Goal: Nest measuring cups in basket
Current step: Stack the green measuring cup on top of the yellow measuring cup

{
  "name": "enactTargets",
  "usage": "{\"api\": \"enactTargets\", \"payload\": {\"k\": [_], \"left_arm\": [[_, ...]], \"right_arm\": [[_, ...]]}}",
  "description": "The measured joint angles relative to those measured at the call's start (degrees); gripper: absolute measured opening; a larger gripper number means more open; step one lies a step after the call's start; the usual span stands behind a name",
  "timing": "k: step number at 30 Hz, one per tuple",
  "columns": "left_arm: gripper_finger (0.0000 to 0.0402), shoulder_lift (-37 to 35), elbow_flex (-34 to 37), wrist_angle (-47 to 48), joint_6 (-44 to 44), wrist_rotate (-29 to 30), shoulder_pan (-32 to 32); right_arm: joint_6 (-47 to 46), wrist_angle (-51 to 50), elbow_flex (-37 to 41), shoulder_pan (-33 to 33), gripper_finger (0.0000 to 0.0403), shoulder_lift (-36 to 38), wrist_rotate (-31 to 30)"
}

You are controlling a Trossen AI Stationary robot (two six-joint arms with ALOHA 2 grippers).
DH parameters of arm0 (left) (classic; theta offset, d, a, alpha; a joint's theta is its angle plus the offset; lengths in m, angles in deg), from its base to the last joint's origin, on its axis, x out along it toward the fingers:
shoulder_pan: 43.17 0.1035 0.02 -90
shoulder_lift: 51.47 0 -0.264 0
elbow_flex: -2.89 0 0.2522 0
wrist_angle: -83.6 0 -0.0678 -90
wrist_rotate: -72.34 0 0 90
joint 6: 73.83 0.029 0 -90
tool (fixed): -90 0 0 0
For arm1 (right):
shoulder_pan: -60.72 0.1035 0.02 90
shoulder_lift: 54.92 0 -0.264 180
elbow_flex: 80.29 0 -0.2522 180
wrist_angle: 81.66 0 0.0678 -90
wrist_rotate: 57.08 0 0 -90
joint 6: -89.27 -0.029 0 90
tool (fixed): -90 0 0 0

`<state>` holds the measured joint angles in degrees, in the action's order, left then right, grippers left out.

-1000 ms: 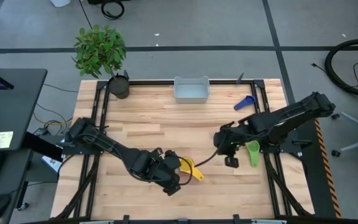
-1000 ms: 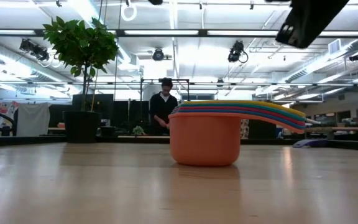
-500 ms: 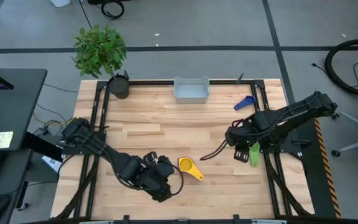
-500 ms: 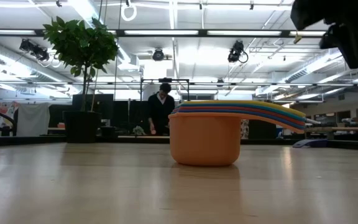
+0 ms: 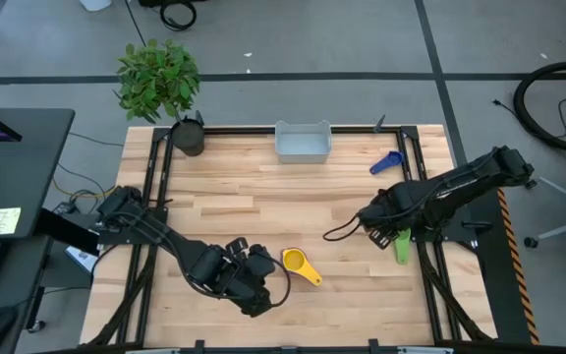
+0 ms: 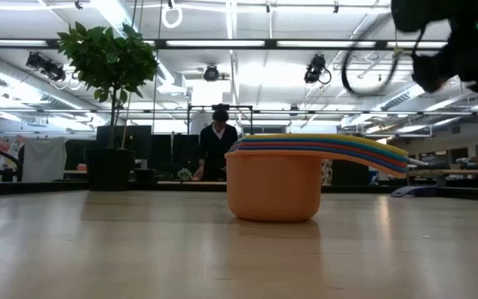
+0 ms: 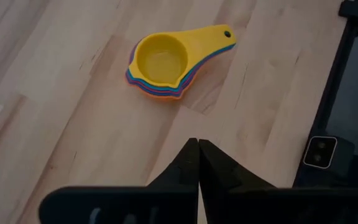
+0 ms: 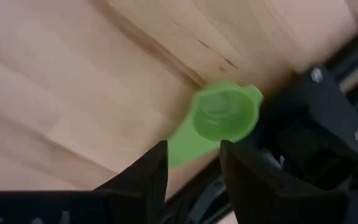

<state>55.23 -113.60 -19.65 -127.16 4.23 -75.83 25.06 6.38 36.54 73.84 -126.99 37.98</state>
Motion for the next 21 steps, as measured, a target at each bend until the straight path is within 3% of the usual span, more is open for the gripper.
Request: {"api": "enactTargets", "payload": {"k": [5,12,21], "left_arm": [[0.0004,0.0,0.0,0.4,0.6,-0.6,0.7],[0.0004,0.0,0.0,0.4,0.6,-1.0,1.4],[0.0004,0.0,0.0,0.4,0.2,-1.6,1.4]], "right_arm": [[-0.3,2.9,4.8,-0.9,0.0151,0.0,3.5],[-0.3,14.9,9.6,-0.9,0.0151,0.0,5.1],[-1.7,15.1,12.5,0.0,0.0146,0.0,4.1]]}}
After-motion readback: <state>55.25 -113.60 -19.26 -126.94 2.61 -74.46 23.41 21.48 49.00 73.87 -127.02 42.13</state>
